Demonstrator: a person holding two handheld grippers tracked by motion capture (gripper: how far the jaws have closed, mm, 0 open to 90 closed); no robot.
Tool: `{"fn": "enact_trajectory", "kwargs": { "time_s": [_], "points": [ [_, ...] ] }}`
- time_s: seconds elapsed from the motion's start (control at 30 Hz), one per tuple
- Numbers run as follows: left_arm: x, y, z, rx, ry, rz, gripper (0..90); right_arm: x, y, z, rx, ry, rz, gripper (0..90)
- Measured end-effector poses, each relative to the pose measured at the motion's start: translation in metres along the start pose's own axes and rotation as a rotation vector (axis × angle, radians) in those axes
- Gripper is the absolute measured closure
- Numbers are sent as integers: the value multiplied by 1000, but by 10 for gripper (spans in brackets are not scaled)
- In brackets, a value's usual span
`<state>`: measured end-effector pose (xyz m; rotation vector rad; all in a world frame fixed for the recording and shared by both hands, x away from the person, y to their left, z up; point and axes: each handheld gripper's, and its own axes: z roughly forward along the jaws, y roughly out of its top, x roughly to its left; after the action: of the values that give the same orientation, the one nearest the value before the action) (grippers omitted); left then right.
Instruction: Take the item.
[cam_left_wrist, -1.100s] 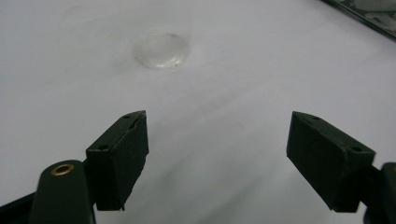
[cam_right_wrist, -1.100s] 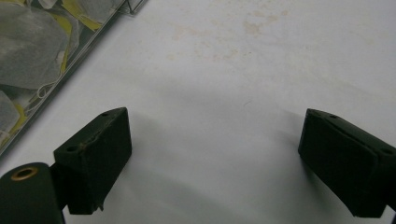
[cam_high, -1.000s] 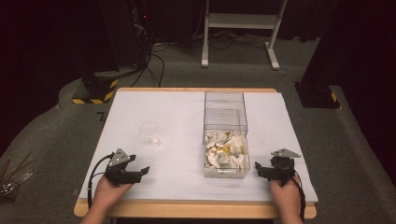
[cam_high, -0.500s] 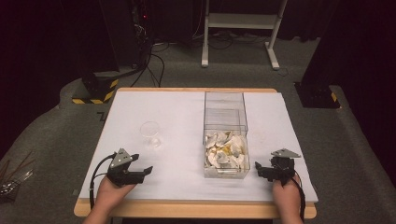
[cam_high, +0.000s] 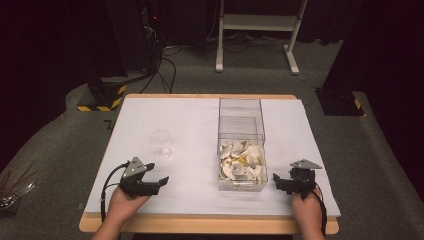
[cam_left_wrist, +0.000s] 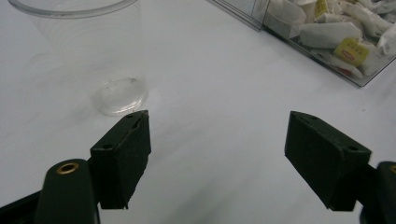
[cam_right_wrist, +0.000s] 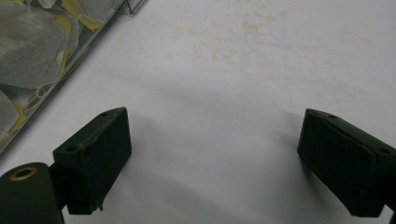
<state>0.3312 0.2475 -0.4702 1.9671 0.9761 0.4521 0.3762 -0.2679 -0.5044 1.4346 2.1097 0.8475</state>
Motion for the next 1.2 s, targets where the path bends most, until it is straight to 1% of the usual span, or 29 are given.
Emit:
{"fn": "enact_trajectory", "kwargs": {
  "time_s": [0.17, 0.2, 0.23, 0.3, 0.47, 0.53, 0.6, 0.7, 0.77, 0.83, 0.87, 0.97, 1.13, 1.2],
  "points": [
    [-6, 5, 5, -1, -11, 11, 230, 0, 0, 0, 0, -1, 0, 96],
    [-7, 7, 6, -3, -12, 21, 229, 0, 0, 0, 0, -1, 0, 96],
    [-9, 8, 7, -5, -14, 16, 229, 0, 0, 0, 0, 0, 0, 96],
    [-11, 11, 8, -7, -14, 24, 229, 0, 0, 0, 0, 0, 0, 96],
    [-13, 16, 12, -7, -17, 7, 229, 0, 0, 0, 0, 1, 0, 96],
    [-13, 18, 13, -15, -20, 1, 229, 0, 0, 0, 0, 1, 0, 96],
    [-14, 19, 14, -21, -22, -1, 230, 0, 0, 0, 0, 1, 0, 96],
    [-16, 21, 15, -31, -13, -1, 234, 0, 0, 0, 0, 1, 1, 96],
    [-17, 22, 16, -29, -15, -5, 234, 0, 0, 0, 0, 2, 1, 96],
    [-18, 23, 17, -30, -6, 7, 234, 0, 0, 0, 1, 3, 2, 95],
    [-18, 23, 17, -34, -4, 3, 234, 0, 0, 0, 0, 3, 2, 96],
    [-20, 24, 20, -45, -16, -13, 236, 0, 0, 0, 0, 3, 0, 96],
    [-25, 28, 23, -42, -31, 4, 237, 0, 0, 0, 0, 2, 0, 96],
    [-26, 30, 24, -43, -45, 0, 239, 0, 0, 0, 0, 1, -1, 96]
  ]
}}
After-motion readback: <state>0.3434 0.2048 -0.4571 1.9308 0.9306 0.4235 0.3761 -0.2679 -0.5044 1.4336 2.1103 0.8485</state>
